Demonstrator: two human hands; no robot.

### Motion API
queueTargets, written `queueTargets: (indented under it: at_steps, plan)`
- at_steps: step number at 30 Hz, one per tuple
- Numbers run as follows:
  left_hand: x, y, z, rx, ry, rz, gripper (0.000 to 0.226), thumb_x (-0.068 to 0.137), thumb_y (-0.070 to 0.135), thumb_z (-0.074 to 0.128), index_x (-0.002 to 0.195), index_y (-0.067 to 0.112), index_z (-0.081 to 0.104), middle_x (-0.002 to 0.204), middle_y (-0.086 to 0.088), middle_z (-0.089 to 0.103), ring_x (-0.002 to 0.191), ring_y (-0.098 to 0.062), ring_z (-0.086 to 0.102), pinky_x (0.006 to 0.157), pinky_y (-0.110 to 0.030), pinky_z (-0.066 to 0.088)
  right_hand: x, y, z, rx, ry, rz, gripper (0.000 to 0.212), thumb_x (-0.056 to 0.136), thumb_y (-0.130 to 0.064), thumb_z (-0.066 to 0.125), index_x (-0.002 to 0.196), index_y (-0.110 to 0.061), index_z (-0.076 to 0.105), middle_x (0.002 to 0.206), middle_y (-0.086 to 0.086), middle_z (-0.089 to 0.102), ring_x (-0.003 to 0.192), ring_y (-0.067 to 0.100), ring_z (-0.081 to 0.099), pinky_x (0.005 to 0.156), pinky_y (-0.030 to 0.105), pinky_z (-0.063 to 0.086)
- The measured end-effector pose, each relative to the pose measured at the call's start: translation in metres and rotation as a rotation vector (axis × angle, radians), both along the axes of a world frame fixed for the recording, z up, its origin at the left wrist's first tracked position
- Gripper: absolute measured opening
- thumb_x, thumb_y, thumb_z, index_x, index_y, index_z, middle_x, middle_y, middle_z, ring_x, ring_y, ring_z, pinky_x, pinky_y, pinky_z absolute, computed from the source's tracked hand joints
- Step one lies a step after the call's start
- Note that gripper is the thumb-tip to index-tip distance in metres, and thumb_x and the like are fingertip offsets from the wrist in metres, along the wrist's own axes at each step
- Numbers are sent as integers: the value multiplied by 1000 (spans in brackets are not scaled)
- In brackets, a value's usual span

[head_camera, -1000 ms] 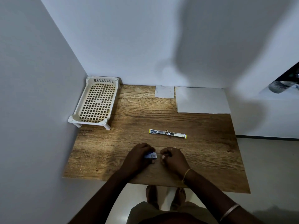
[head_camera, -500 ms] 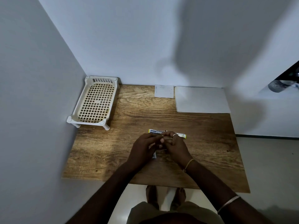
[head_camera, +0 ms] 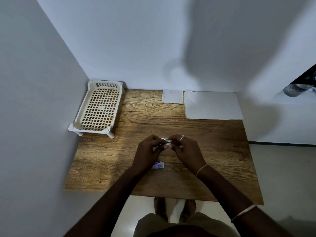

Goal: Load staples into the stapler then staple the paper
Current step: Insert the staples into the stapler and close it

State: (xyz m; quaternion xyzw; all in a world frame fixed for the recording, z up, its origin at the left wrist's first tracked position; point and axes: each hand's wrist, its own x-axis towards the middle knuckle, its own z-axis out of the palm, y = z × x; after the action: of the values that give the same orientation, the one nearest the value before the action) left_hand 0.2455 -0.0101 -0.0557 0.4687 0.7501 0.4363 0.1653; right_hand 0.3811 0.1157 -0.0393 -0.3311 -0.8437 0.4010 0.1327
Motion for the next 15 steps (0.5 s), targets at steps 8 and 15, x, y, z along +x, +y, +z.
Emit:
queueTargets:
  at_steps: [8,15]
  plan:
    - [-27,27,5,-57,132,-33,14,87,22,79,100,19,79,96,7,71,85,-2,61,73,-23,50,-24,38,17,564,-151,285,13,88,-28,70,99,-28,78,91,-4,73,87,21,64,71,33,47]
    - [-36,36,-11,-227,381,-159,19,87,21,78,106,19,79,106,-1,74,98,-20,67,85,-46,51,-42,42,-6,540,-428,309,22,91,-42,64,110,-34,73,113,-11,68,115,19,55,94,40,36]
